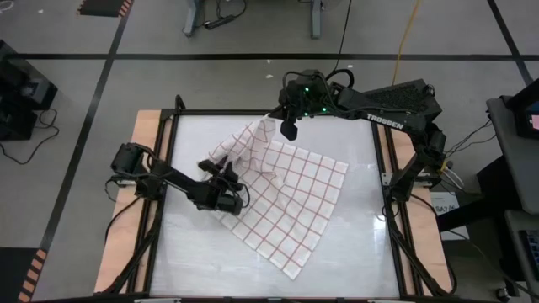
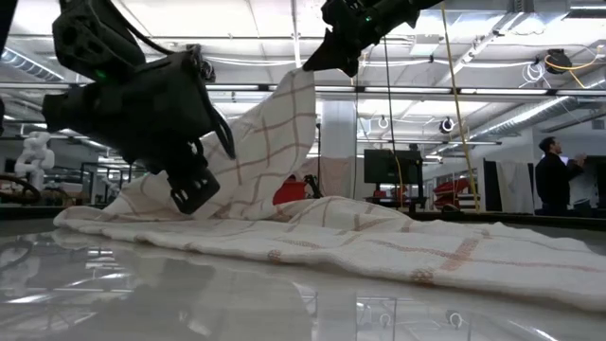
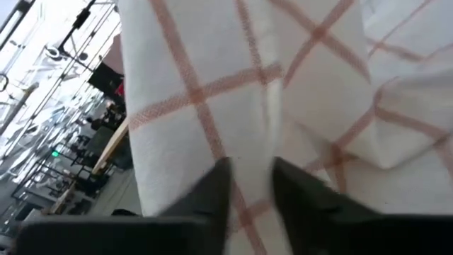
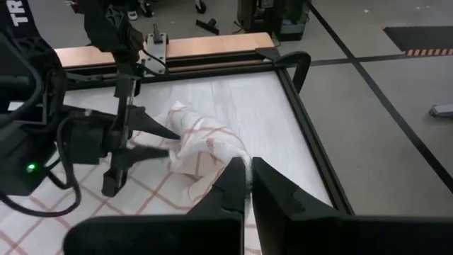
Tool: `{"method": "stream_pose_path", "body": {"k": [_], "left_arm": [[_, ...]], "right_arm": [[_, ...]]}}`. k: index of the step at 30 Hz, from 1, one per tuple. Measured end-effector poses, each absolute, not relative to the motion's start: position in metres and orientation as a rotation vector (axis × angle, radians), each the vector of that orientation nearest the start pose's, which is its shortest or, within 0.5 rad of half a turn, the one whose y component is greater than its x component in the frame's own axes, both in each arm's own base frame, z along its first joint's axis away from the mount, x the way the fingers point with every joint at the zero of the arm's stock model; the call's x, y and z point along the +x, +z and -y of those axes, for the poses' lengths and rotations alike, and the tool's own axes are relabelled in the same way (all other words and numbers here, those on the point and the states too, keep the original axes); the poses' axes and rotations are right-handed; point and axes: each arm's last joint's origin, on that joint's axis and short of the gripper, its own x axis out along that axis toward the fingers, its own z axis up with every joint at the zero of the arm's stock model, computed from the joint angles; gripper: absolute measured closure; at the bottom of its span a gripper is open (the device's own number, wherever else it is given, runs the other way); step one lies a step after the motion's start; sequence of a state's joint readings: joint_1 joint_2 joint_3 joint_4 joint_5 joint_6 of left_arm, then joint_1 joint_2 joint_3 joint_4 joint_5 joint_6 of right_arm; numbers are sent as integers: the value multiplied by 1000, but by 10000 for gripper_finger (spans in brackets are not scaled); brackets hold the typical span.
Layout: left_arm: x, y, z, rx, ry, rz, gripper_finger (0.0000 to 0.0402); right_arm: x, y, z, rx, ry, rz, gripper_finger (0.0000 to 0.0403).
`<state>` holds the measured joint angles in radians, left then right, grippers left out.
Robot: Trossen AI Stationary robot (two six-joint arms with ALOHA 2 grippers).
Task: Roll towel
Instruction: Fold the white checkered towel
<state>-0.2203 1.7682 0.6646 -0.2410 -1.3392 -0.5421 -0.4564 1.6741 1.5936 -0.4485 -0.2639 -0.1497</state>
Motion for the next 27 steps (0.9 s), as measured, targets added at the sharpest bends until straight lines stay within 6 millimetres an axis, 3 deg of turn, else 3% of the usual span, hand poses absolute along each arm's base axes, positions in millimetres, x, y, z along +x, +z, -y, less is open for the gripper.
{"method": "stream_pose_path", "body": {"k": [2, 3, 8, 12, 21, 27], "left_arm": [[252, 99, 27, 536, 1130, -693, 377], [251, 101, 27, 533, 1130, -690, 386], [248, 112, 34, 519, 1097, -676, 394], [239, 138, 44, 472, 998, -708, 396], [203, 223, 50, 374, 762, -732, 396], [181, 305, 48, 361, 571, -573, 397]], "right_arm": [[343, 358, 160, 42, -150, -512, 399], [343, 357, 160, 42, -150, -513, 399], [343, 357, 160, 38, -148, -517, 399], [341, 354, 159, 5, -131, -560, 399], [338, 350, 159, -94, -97, -615, 399], [338, 349, 160, -161, -127, -643, 399]]}}
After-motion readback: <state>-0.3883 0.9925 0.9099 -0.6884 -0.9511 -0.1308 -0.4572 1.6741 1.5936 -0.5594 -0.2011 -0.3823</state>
